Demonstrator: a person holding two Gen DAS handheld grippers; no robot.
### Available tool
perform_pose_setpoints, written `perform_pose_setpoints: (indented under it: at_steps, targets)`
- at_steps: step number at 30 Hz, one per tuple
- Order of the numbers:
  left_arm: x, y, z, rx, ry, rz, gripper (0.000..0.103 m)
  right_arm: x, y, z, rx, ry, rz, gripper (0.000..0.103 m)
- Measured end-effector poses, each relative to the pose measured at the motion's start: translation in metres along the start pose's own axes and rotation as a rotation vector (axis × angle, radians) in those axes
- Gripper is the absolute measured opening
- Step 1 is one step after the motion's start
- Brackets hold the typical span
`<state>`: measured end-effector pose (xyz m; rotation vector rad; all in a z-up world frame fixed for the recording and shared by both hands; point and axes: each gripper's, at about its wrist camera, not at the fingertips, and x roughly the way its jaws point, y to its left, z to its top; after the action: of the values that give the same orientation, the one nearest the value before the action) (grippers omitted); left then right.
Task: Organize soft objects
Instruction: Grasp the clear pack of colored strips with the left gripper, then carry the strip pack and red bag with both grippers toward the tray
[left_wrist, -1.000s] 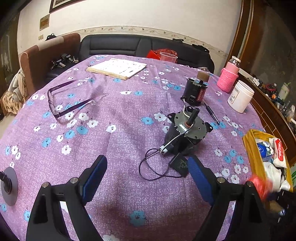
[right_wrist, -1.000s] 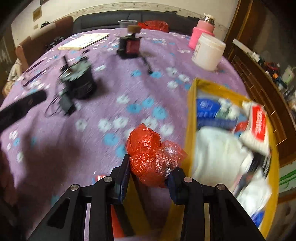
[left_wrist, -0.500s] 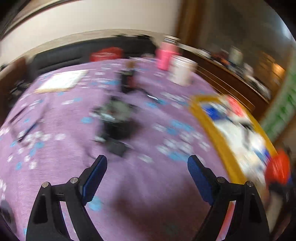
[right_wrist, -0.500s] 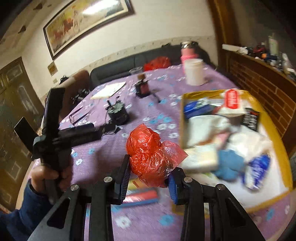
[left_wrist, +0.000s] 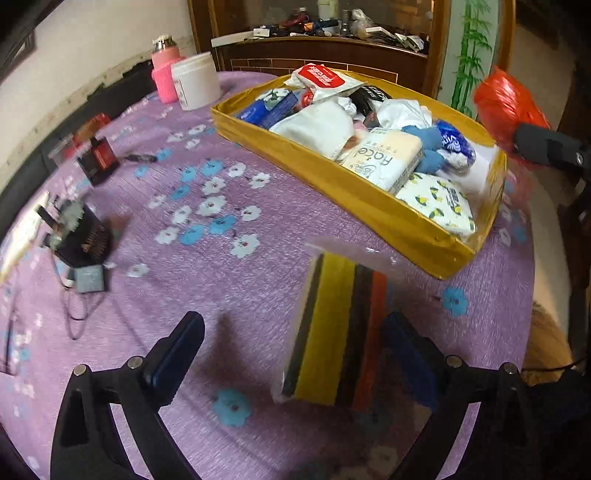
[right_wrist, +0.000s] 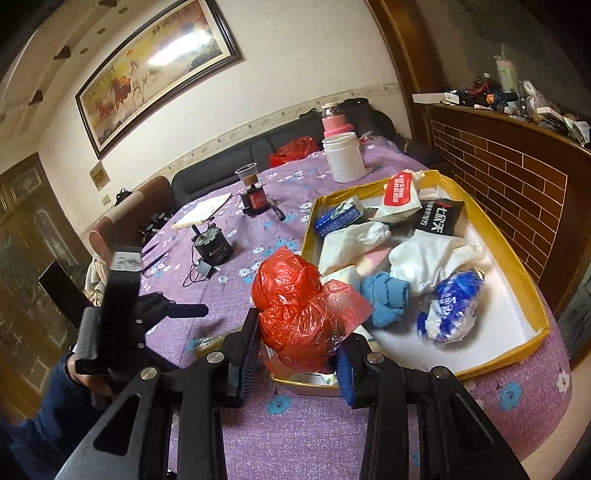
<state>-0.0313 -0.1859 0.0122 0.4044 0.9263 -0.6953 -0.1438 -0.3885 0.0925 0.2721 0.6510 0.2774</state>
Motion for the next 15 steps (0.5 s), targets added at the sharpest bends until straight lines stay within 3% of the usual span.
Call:
perform_pose_setpoints:
  at_steps: [2,6,7,15]
  targets:
    - [0.005,-0.002,0.0,-0.01,-0.001,0.008,0.096,-0.002,-0.005,0.0,0.014,-0.005,-0.001,0.039]
    - [0.008,-0.004,-0.002,-0.048,0.003,0.023,0.052,-0.01,-0.018,0.0,0.052,-0.02,-0.016,0.039]
    - [0.006,-0.008,-0.004,-0.048,-0.001,0.029,0.047,-0.011,-0.021,0.0,0.058,-0.023,-0.02,0.039]
    - [-0.002,-0.004,0.0,-0.149,-0.051,0.053,0.039,-0.018,-0.04,0.003,0.073,-0.058,-0.085,0.039]
